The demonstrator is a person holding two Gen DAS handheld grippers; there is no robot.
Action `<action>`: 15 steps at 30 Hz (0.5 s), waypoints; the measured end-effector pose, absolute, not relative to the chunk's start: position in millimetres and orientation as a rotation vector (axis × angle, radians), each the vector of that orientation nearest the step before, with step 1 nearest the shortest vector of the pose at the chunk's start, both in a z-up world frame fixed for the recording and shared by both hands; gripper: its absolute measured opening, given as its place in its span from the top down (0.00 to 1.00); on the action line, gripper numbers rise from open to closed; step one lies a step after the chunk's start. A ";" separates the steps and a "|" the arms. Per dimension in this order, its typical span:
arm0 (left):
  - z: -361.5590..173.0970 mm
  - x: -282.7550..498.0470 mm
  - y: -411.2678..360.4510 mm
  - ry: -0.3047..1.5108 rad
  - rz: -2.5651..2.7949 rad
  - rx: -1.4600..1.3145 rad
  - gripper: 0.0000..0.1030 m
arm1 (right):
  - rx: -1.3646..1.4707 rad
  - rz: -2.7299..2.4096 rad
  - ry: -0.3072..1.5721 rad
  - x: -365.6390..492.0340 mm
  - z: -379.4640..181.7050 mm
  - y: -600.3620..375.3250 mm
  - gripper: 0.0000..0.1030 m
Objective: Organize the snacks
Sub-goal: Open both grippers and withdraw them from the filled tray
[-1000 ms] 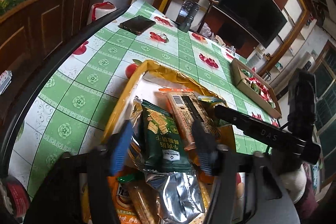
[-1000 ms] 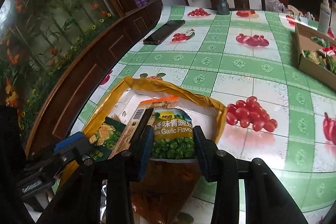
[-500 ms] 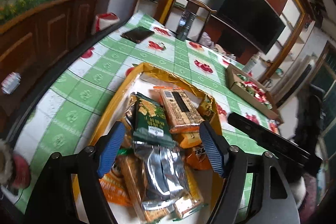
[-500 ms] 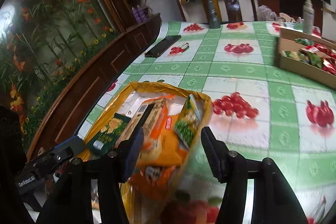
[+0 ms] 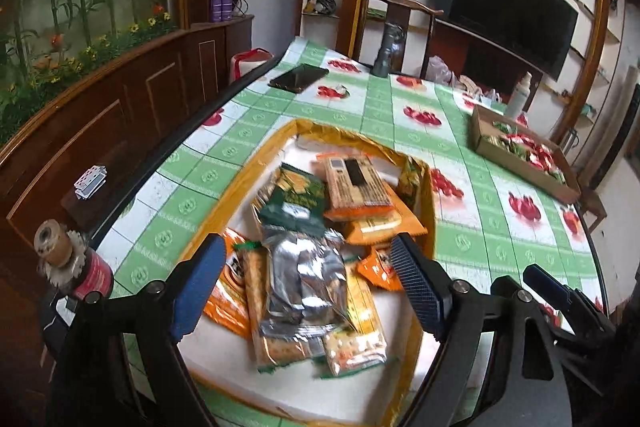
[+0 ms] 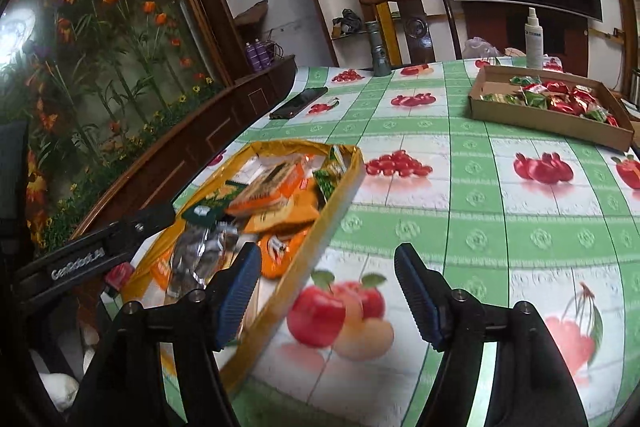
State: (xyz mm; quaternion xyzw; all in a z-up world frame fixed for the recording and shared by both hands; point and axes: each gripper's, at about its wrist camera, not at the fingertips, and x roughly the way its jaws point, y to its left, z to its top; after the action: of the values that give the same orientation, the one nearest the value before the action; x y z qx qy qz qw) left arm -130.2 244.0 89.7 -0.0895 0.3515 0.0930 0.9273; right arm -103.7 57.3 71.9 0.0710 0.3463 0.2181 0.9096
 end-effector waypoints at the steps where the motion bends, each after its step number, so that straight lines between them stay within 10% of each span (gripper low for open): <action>1: 89.2 -131.9 240.2 0.724 0.192 -0.174 0.17 | 0.144 0.451 0.715 -106.5 70.5 56.2 0.29; 15: 87.2 -137.2 201.3 0.756 0.161 -0.082 0.17 | 0.145 0.437 0.715 -123.8 68.1 40.4 0.27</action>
State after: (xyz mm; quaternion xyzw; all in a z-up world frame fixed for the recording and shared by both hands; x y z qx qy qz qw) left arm -137.2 201.3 87.2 -0.0400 0.3686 0.0785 0.9254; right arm -123.8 40.4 68.1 0.0705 0.3467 0.2121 0.9109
